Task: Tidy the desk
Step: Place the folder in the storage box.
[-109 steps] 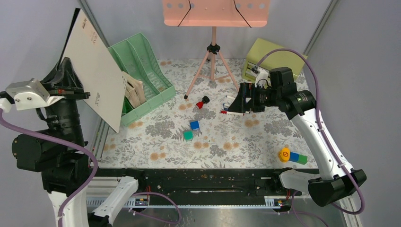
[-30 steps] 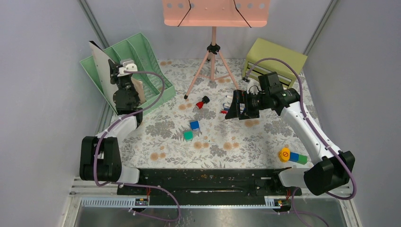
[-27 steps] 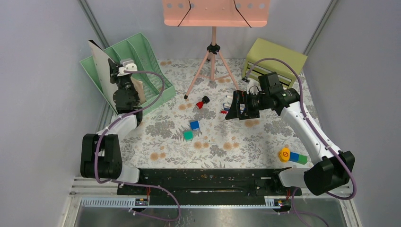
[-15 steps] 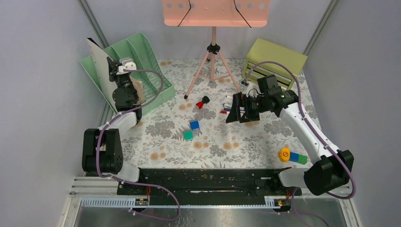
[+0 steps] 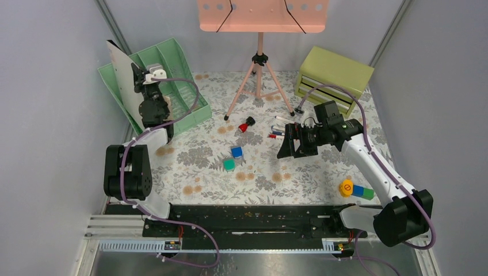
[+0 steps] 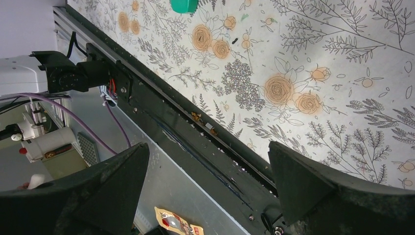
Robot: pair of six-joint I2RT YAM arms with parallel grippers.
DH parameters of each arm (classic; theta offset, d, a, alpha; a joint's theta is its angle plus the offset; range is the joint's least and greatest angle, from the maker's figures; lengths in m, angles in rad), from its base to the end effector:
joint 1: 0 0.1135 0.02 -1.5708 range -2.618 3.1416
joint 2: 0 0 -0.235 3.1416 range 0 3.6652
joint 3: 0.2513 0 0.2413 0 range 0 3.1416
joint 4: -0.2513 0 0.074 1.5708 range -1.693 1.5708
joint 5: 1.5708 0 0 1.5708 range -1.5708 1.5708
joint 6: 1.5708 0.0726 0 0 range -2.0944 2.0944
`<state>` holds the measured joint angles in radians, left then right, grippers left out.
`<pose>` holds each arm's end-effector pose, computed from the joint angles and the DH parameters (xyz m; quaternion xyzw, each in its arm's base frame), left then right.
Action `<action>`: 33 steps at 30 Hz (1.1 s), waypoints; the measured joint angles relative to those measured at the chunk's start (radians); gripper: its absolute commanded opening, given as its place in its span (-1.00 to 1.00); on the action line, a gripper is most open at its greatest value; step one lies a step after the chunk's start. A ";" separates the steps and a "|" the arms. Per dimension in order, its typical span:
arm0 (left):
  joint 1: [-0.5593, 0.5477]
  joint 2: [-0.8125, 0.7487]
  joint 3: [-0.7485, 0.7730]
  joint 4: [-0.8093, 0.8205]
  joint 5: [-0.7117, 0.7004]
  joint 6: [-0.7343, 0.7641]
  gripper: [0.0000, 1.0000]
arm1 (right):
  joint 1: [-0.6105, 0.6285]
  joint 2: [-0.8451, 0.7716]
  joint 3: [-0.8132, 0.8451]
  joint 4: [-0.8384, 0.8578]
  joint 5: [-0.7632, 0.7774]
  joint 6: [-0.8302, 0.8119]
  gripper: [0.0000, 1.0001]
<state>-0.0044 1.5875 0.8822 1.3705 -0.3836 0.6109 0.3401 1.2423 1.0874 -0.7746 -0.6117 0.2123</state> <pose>0.3521 0.0256 0.3299 -0.0333 0.4612 0.3432 0.8176 0.2352 0.1274 0.2522 -0.1525 0.8971 0.3569 0.2112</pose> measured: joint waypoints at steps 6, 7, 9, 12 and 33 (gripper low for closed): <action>0.014 0.068 0.041 0.050 -0.012 -0.009 -1.00 | 0.000 -0.012 -0.038 0.007 0.003 -0.010 0.99; 0.018 0.072 0.041 0.064 -0.017 -0.016 -0.91 | 0.000 -0.015 -0.043 0.008 0.003 -0.011 0.99; 0.023 0.072 0.039 0.075 -0.026 -0.034 -0.60 | 0.000 -0.019 -0.048 0.008 0.008 -0.012 0.99; 0.023 0.072 0.024 0.094 -0.049 -0.078 -0.10 | 0.000 -0.026 -0.049 0.010 0.009 -0.013 0.99; -0.129 -0.273 -0.083 -0.298 -0.312 -0.277 0.97 | 0.000 0.003 0.156 0.005 -0.022 0.072 0.99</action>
<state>-0.1333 1.3148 0.7990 1.0725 -0.6952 0.3340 0.3401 1.2449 1.2434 -0.7692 -0.6334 0.2844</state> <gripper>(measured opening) 0.985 0.993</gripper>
